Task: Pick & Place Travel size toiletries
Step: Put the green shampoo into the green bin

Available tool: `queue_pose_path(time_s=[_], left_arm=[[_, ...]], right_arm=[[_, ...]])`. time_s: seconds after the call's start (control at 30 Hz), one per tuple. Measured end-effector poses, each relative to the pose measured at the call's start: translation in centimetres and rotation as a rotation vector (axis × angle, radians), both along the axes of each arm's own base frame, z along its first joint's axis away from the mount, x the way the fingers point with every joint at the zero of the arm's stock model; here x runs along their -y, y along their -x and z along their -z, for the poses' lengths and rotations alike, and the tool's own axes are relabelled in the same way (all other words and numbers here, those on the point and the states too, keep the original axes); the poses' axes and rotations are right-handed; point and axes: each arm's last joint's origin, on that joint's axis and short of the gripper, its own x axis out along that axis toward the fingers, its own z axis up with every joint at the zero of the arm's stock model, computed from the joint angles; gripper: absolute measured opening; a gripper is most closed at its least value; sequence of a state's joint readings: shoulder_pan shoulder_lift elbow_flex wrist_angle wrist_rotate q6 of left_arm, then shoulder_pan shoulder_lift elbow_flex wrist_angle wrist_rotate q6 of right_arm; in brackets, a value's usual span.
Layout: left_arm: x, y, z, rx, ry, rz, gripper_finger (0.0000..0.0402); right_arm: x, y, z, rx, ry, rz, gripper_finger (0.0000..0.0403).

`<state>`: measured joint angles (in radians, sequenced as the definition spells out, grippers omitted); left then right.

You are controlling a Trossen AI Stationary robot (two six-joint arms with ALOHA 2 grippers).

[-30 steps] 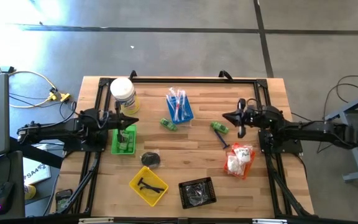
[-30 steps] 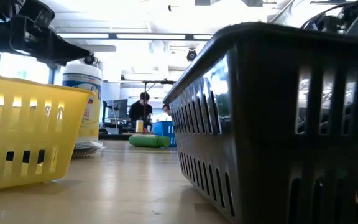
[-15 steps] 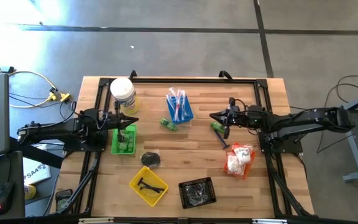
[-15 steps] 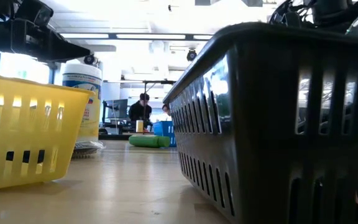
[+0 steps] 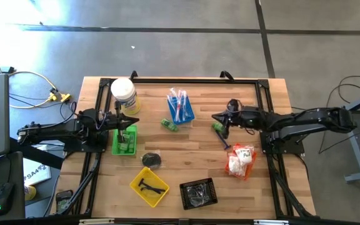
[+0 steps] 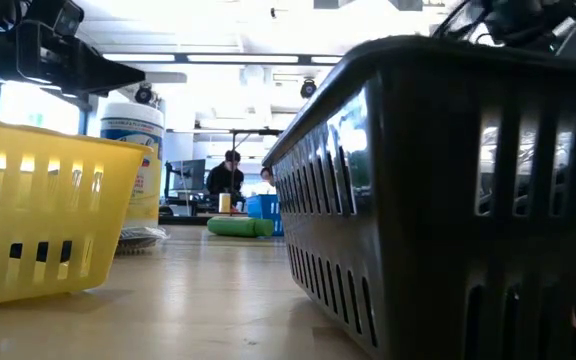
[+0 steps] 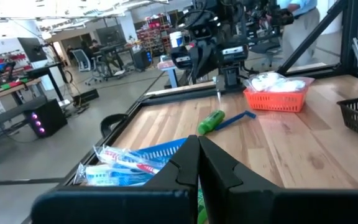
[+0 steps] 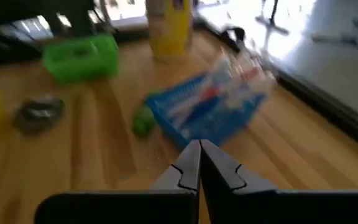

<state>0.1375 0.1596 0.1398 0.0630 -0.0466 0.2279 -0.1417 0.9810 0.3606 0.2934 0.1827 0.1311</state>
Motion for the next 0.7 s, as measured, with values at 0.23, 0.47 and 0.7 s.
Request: queue_pose_path(time_s=[0.23, 0.47, 0.7], left_arm=[[0.0, 0.0, 0.0, -0.002, 0.000, 0.004, 0.0000], [0.0, 0.0, 0.0, -0.005, -0.001, 0.004, 0.0000], [0.0, 0.0, 0.0, -0.007, -0.002, 0.004, 0.0000]], right_arm=[[0.4, -0.1, -1.2, -0.410, -0.211, 0.141, 0.0003], [1.0, 0.0, 0.0, -0.607, -0.370, 0.128, 0.0071], [1.4, -1.1, 2.7, -0.749, -0.387, 0.149, 0.0221]])
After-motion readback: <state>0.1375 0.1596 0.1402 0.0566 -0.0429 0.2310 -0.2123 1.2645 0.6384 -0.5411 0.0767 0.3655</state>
